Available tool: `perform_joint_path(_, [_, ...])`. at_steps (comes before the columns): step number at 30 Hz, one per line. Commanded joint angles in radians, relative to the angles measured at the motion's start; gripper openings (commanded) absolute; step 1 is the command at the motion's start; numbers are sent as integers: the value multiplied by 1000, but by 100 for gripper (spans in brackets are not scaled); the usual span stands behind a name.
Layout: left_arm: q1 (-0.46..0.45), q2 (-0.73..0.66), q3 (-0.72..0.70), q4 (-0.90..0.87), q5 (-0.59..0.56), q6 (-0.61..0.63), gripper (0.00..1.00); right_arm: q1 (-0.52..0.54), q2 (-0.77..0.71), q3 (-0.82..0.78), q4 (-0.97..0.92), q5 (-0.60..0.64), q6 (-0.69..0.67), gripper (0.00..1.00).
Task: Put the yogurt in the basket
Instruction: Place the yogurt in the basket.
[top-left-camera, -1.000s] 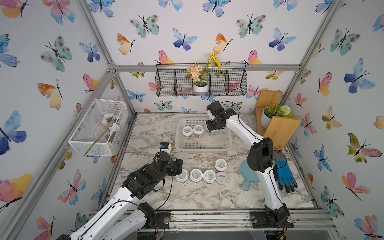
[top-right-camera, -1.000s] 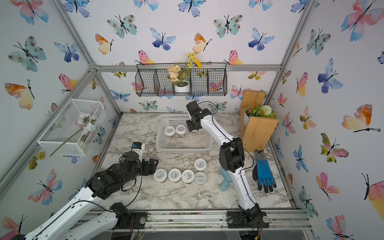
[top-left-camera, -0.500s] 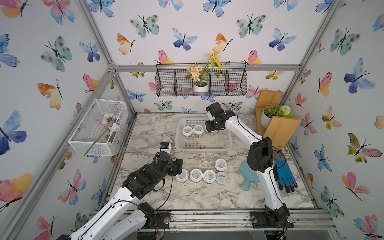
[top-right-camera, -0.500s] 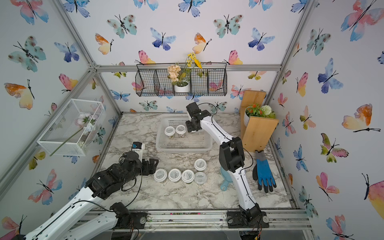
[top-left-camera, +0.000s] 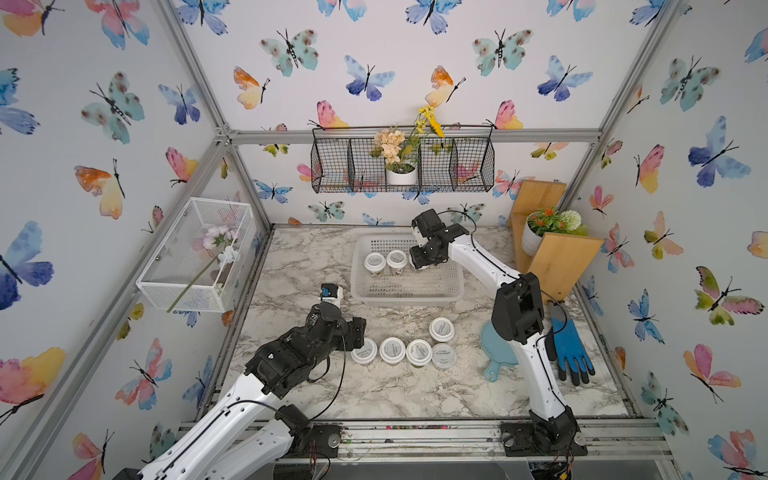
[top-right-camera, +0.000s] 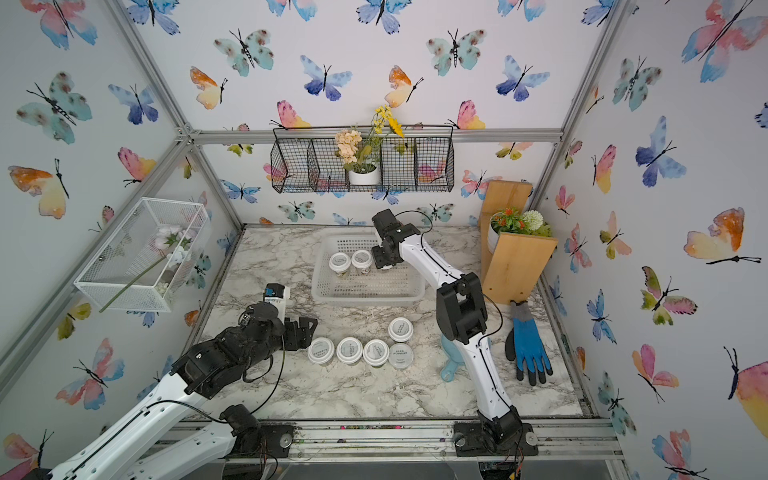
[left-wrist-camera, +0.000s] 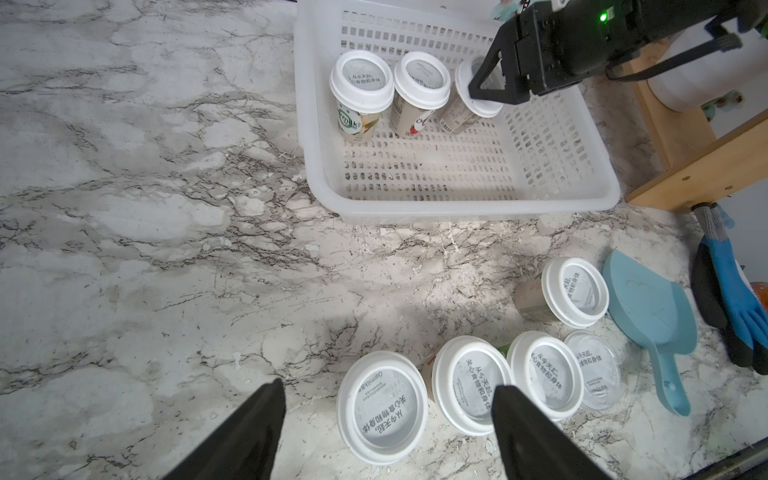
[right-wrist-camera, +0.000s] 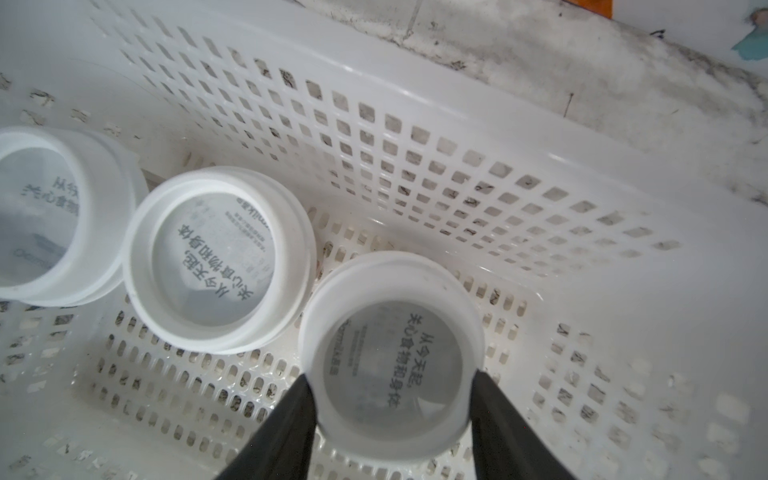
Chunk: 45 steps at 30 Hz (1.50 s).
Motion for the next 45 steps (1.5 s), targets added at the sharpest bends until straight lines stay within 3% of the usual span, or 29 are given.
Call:
perform_joint_path(1, [-5, 4, -12, 8, 29, 10, 84, -4, 8, -22, 23, -9, 5, 64])
perform_joint_path(14, [-7, 10, -12, 9, 31, 10, 82, -6, -40, -69, 46, -25, 2, 92])
perform_joint_path(23, [-7, 10, -12, 9, 29, 10, 82, -9, -196, -224, 104, -53, 20, 81])
perform_joint_path(31, [-7, 9, -13, 9, 30, 12, 82, -9, -415, -452, 150, -112, 45, 85])
perform_joint_path(39, [-7, 6, -12, 11, 27, 11, 79, -5, -699, -718, 145, -154, 86, 77])
perform_joint_path(45, [-5, 26, -4, 6, 38, 18, 78, 8, -909, -950, 110, -148, 123, 76])
